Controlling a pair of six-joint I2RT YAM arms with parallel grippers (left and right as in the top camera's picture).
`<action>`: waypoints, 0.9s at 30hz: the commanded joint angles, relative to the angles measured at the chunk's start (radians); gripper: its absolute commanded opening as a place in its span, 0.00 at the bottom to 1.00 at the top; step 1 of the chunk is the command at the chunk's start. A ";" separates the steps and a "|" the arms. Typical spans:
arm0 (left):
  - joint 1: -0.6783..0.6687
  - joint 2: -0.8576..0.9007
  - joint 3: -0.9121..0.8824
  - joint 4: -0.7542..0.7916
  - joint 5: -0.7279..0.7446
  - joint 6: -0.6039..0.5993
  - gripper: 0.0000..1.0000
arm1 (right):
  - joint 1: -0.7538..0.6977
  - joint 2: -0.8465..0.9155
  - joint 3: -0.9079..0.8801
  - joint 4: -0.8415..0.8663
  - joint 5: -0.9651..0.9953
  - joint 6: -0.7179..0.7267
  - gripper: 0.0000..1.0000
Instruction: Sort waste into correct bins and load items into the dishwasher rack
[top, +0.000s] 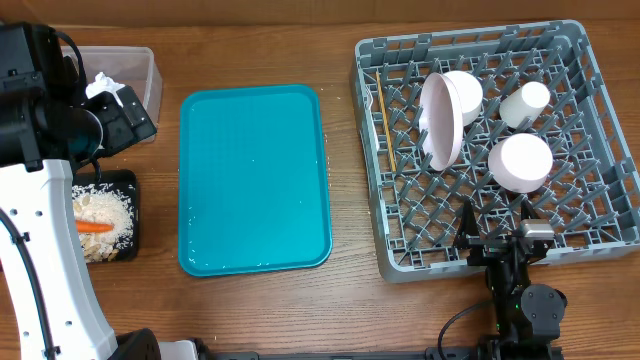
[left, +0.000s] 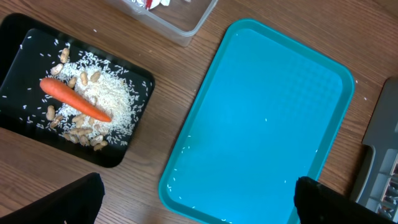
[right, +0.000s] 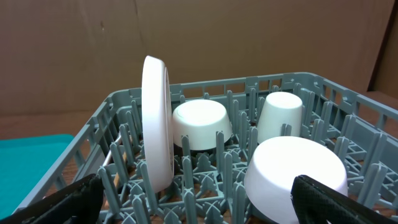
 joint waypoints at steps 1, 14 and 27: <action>-0.002 -0.006 0.010 0.002 0.003 -0.014 1.00 | 0.003 -0.012 -0.011 0.005 -0.002 -0.004 1.00; -0.002 -0.006 0.010 0.002 0.003 -0.014 1.00 | 0.003 -0.012 -0.011 0.005 -0.001 -0.004 1.00; -0.030 -0.032 -0.002 -0.015 0.016 -0.031 1.00 | 0.003 -0.012 -0.011 0.005 -0.001 -0.004 1.00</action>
